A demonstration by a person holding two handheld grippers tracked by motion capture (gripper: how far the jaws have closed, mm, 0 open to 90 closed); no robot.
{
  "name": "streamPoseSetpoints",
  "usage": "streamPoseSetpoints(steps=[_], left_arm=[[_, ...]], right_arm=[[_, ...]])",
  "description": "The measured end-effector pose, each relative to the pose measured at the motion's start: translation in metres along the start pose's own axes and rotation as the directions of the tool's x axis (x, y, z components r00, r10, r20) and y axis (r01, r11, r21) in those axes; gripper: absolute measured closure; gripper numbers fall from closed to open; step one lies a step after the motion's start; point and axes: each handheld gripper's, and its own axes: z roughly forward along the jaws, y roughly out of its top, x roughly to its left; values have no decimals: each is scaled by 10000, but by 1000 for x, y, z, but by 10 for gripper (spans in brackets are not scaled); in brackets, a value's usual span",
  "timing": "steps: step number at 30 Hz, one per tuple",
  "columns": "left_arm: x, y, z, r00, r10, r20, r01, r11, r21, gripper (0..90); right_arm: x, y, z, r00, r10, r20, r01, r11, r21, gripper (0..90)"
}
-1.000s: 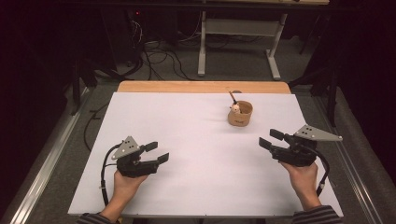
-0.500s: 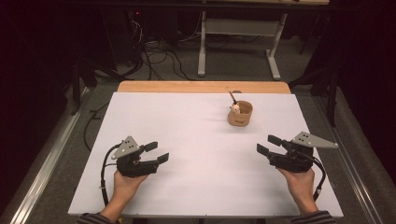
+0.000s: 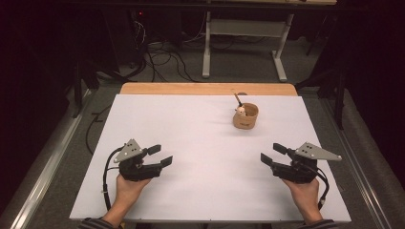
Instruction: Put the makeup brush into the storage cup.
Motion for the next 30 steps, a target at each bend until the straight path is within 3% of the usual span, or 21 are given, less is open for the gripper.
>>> streamPoseSetpoints(steps=[13,26,30], left_arm=[[1,0,-1,10000,-73,-56,73,10000,-45,349],[4,0,-1,9998,-168,-115,167,9998,-60,350],[3,0,-1,9998,-159,-157,158,9999,-56,350]], right_arm=[[-8,-15,4,9995,229,212,-226,9997,-114,346],[-15,-32,-2,9983,427,389,-425,9991,-63,343],[-15,-35,-3,9971,676,336,-672,9977,-107,343]])
